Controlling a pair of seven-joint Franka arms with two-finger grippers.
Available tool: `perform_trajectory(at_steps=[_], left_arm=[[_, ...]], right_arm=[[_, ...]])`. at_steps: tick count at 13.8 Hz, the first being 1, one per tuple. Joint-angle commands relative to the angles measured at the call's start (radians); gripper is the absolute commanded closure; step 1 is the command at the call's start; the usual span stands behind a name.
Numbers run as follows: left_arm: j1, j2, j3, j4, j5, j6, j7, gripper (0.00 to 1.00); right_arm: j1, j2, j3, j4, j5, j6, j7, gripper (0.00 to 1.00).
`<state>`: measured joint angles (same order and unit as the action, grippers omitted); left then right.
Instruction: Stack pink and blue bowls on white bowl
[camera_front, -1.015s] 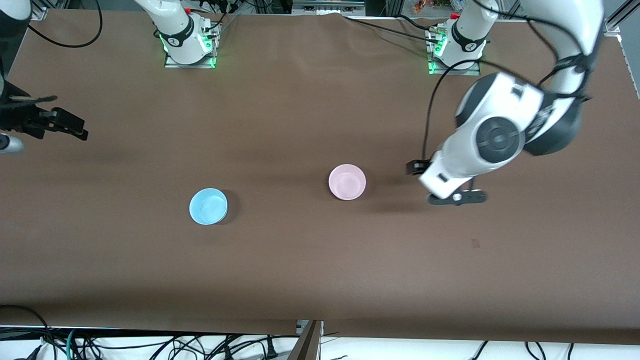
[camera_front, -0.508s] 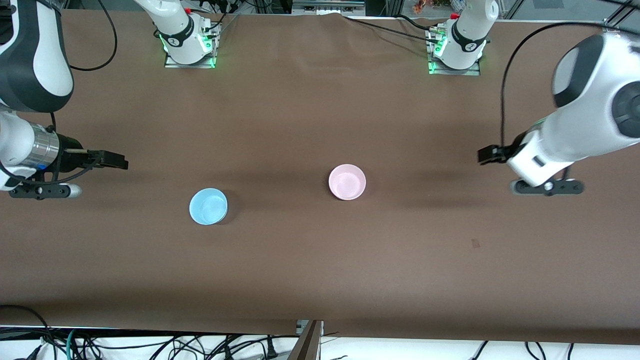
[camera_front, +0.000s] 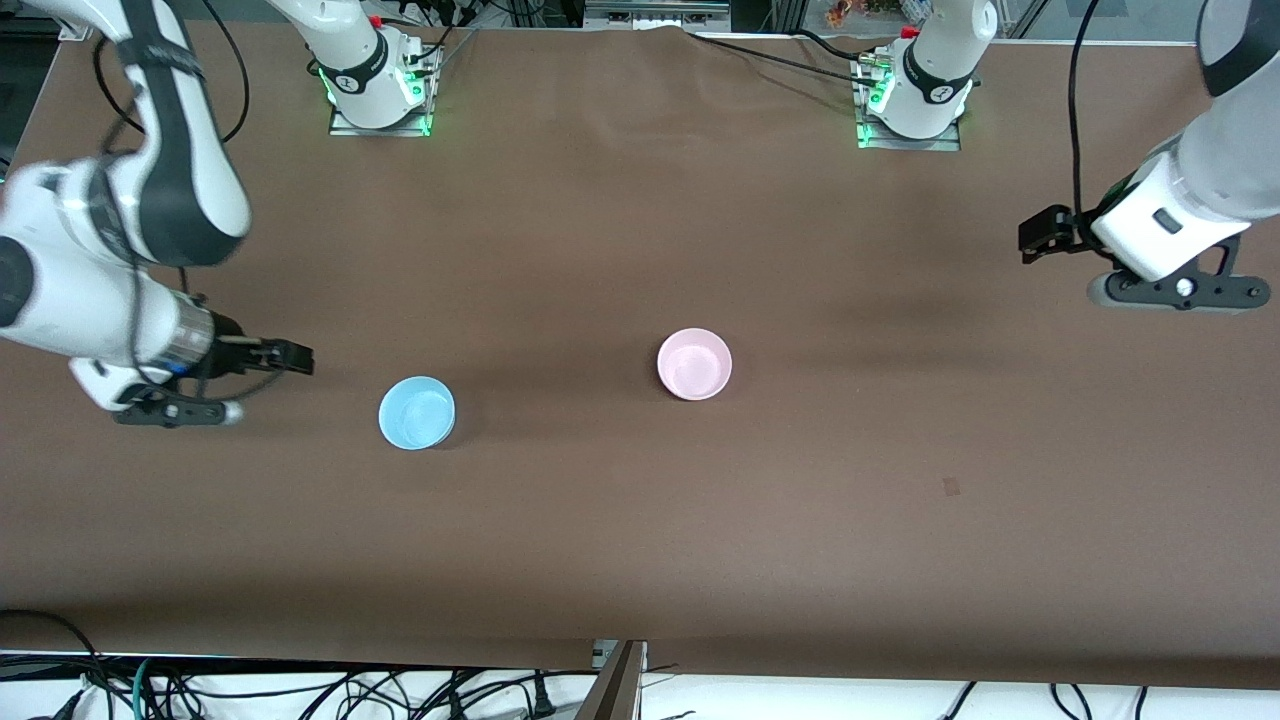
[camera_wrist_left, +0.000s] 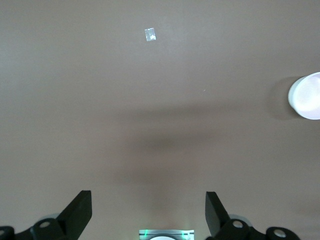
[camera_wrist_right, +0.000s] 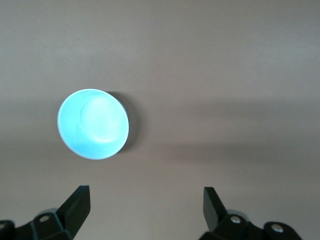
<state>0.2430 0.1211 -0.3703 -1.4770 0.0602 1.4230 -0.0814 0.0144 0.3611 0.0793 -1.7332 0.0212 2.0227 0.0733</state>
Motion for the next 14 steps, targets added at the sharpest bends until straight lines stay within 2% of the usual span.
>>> perform_trajectory(at_steps=[1,2,4,9,10,12,13,14], left_arm=[[-0.095,-0.127,0.202,-0.185,-0.088,0.165,0.071,0.00],[-0.106,-0.167,0.227,-0.256,-0.089,0.263,0.092,0.00],[-0.140,-0.236,0.231,-0.371,-0.079,0.426,0.082,0.00],[-0.212,-0.232,0.307,-0.364,-0.080,0.373,0.032,0.00],[-0.223,-0.232,0.307,-0.355,-0.063,0.372,0.029,0.00],[-0.269,-0.232,0.304,-0.353,0.054,0.369,0.014,0.00],[-0.269,-0.228,0.298,-0.350,0.055,0.369,0.005,0.00],[-0.269,-0.218,0.298,-0.336,0.055,0.356,0.006,0.00]], right_arm=[[0.032,0.002,-0.001,-0.162,-0.020,0.207,0.006,0.00],[0.033,0.030,-0.001,-0.178,-0.020,0.252,0.006,0.00],[0.053,0.090,-0.001,-0.180,-0.018,0.307,0.019,0.00],[0.058,0.163,-0.001,-0.161,-0.017,0.425,0.020,0.01],[0.059,0.168,-0.001,-0.160,-0.014,0.450,0.022,0.01],[0.059,0.187,-0.001,-0.160,-0.012,0.493,0.022,0.02],[0.061,0.199,-0.001,-0.160,-0.009,0.496,0.022,0.14],[0.061,0.202,0.000,-0.160,-0.009,0.499,0.022,0.22]])
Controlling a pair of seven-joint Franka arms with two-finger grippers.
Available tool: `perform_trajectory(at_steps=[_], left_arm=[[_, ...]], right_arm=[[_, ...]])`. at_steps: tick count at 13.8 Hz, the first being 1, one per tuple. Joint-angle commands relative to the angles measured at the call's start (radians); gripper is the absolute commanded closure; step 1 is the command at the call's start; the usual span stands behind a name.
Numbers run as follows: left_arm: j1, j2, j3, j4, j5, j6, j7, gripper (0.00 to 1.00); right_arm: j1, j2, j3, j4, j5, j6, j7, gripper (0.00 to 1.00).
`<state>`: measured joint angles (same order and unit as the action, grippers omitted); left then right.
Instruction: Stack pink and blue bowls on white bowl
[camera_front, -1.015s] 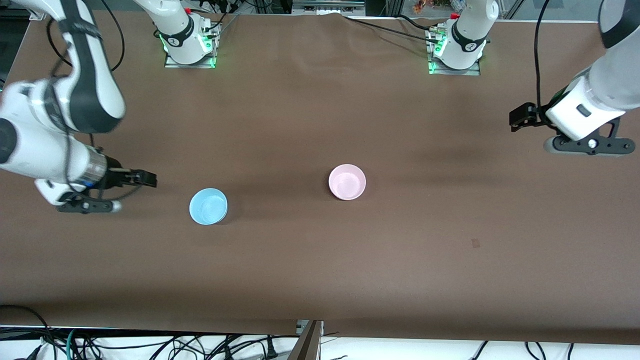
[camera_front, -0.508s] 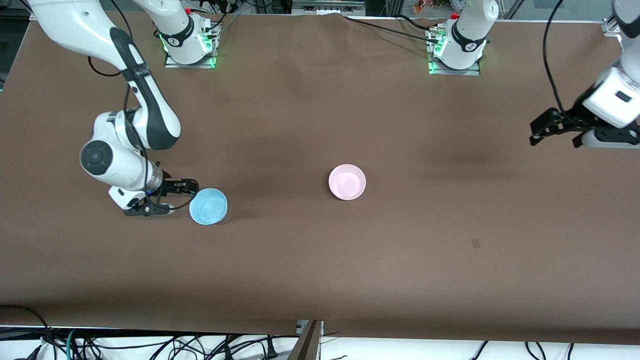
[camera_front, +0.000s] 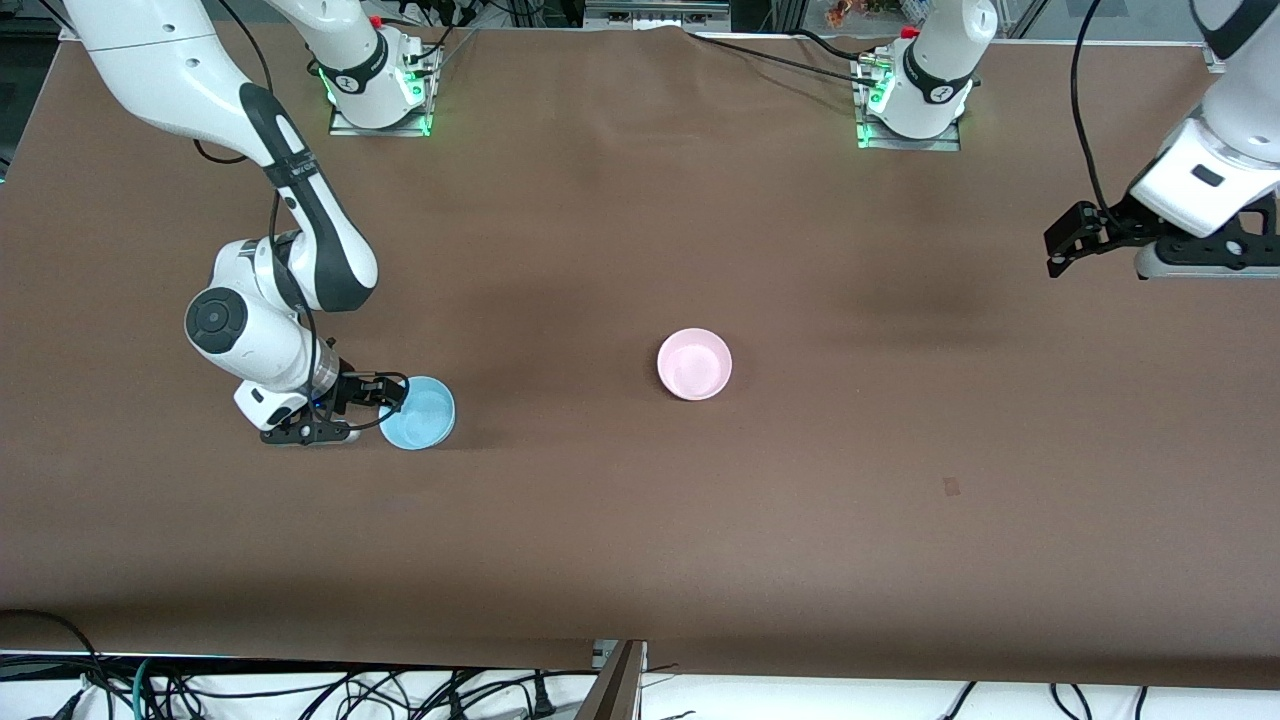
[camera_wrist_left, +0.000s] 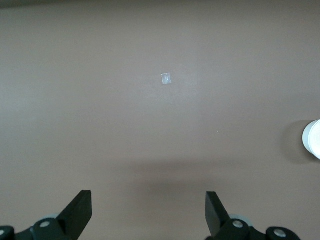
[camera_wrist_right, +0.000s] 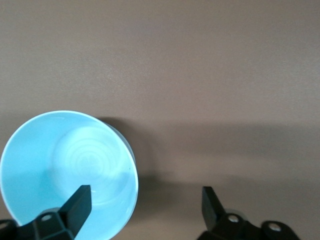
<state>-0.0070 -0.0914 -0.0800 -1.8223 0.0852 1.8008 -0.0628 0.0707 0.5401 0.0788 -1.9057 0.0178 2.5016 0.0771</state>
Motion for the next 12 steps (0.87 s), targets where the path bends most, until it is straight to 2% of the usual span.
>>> perform_trajectory(at_steps=[1,4,5,7,12], left_arm=[[-0.019,0.016,0.008,0.040,0.030,-0.047,-0.012,0.00],[-0.018,0.067,0.008,0.115,0.028,-0.107,-0.012,0.00],[-0.012,0.068,0.008,0.118,0.027,-0.107,-0.011,0.00],[-0.007,0.073,0.014,0.118,0.027,-0.109,-0.006,0.00],[0.016,0.073,0.016,0.118,-0.018,-0.124,0.003,0.00]], right_arm=[[0.006,0.027,0.001,0.013,-0.004,0.026,0.020,0.32],[0.015,0.031,-0.001,0.013,0.002,0.026,0.020,0.49],[0.015,0.031,0.001,0.014,0.004,0.026,0.021,0.61],[0.011,0.029,0.001,0.022,0.007,0.026,0.068,0.98],[0.020,0.029,0.002,0.031,0.007,0.016,0.130,1.00]])
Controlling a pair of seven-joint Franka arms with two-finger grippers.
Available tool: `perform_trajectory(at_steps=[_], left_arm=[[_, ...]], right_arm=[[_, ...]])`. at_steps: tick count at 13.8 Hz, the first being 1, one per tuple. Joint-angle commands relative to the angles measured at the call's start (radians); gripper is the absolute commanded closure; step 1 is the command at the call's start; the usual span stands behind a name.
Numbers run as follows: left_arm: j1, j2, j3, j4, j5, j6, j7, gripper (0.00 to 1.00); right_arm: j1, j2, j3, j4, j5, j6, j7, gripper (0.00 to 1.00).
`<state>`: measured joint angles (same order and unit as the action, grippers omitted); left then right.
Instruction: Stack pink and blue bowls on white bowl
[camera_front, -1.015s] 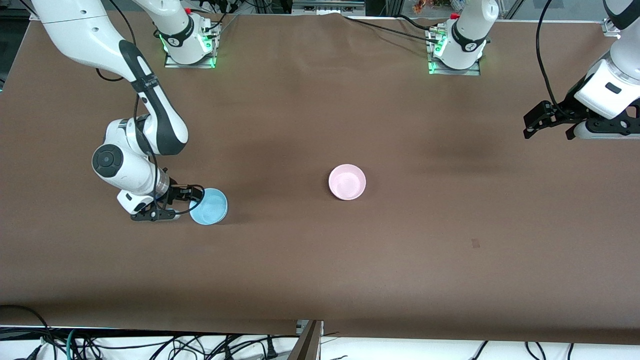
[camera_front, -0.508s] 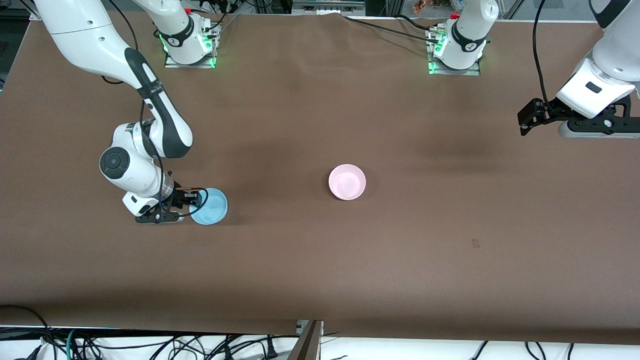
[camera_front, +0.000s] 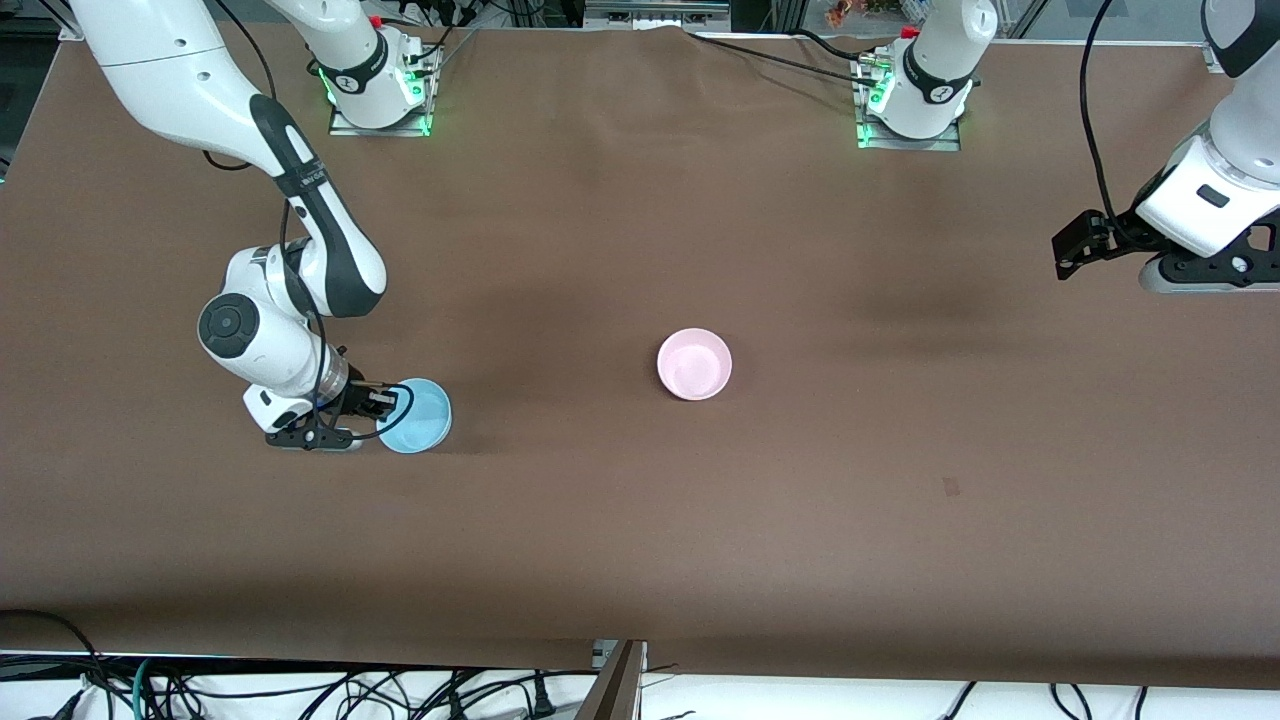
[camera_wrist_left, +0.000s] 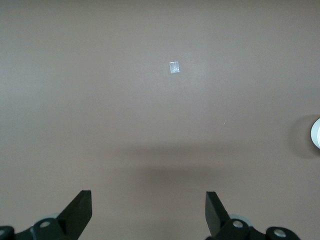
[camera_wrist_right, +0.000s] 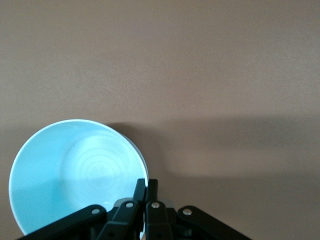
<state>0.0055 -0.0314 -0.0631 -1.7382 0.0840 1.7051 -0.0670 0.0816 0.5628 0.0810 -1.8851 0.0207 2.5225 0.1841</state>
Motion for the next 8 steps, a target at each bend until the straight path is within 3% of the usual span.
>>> perform_trajectory(at_steps=[1,3,5,8], left_arm=[[0.004,0.013,-0.001,0.034,-0.017,-0.028,0.007,0.00],[0.004,0.013,-0.001,0.034,-0.017,-0.028,0.007,0.00],[0.004,0.013,-0.001,0.034,-0.017,-0.028,0.007,0.00],[0.004,0.013,-0.003,0.034,-0.015,-0.028,0.007,0.00]], right_arm=[[0.020,0.006,0.002,0.011,0.004,-0.014,0.024,1.00],[0.050,-0.001,0.003,0.046,0.004,-0.081,0.056,1.00],[0.092,-0.004,0.026,0.148,0.004,-0.224,0.168,1.00],[0.116,-0.004,0.101,0.312,0.030,-0.463,0.313,1.00]])
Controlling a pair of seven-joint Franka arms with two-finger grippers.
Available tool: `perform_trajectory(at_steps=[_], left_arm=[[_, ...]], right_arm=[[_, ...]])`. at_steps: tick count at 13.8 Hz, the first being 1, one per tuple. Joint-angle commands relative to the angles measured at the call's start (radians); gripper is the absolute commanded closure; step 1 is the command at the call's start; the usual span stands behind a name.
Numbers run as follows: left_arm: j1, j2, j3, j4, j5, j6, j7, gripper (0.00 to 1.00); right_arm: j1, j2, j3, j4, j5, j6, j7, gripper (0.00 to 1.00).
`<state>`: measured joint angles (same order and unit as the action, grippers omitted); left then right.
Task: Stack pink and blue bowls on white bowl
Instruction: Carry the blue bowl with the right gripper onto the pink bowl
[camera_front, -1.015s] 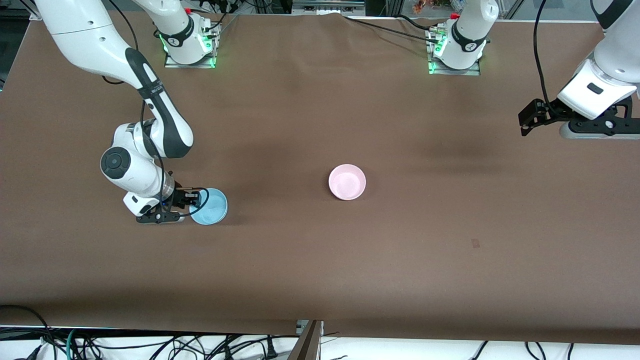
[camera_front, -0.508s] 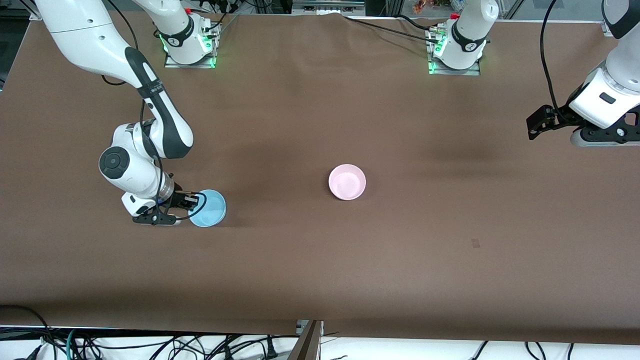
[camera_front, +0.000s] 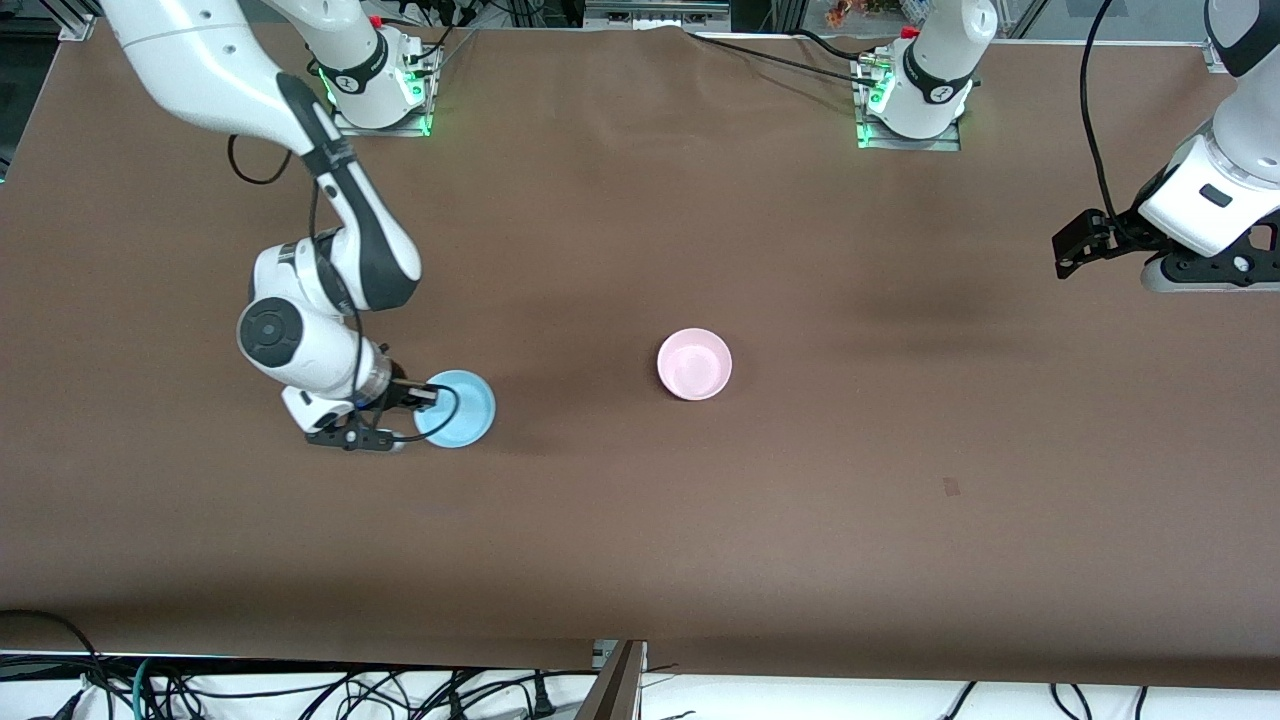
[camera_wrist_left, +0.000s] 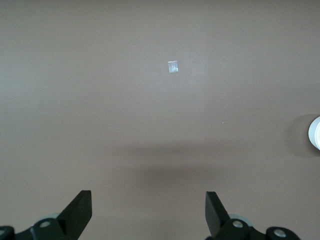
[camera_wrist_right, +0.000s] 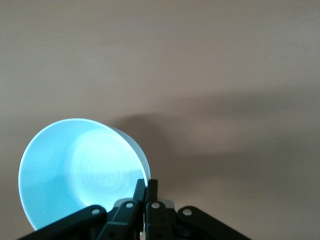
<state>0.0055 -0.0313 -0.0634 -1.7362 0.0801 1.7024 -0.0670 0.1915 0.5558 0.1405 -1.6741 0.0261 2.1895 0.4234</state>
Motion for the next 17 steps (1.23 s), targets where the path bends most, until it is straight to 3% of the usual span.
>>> perform_trajectory(at_steps=[1,5,10,13,17], left_arm=[[0.004,0.013,-0.003,0.034,-0.010,-0.026,0.007,0.00],[0.004,0.013,-0.003,0.032,-0.010,-0.026,0.007,0.00],[0.004,0.014,-0.003,0.034,-0.010,-0.026,0.009,0.00],[0.004,0.014,-0.003,0.034,-0.010,-0.026,0.009,0.00],[0.004,0.014,-0.003,0.034,-0.011,-0.026,0.009,0.00]], right_arm=[[0.008,0.003,0.072,0.131,0.055,-0.158,0.098,1.00],[0.070,0.010,0.194,0.146,0.101,-0.133,0.294,1.00],[0.279,0.119,0.189,0.158,0.092,0.129,0.520,1.00],[0.301,0.182,0.188,0.162,0.091,0.245,0.537,1.00],[0.301,0.194,0.177,0.163,0.078,0.259,0.537,1.00]])
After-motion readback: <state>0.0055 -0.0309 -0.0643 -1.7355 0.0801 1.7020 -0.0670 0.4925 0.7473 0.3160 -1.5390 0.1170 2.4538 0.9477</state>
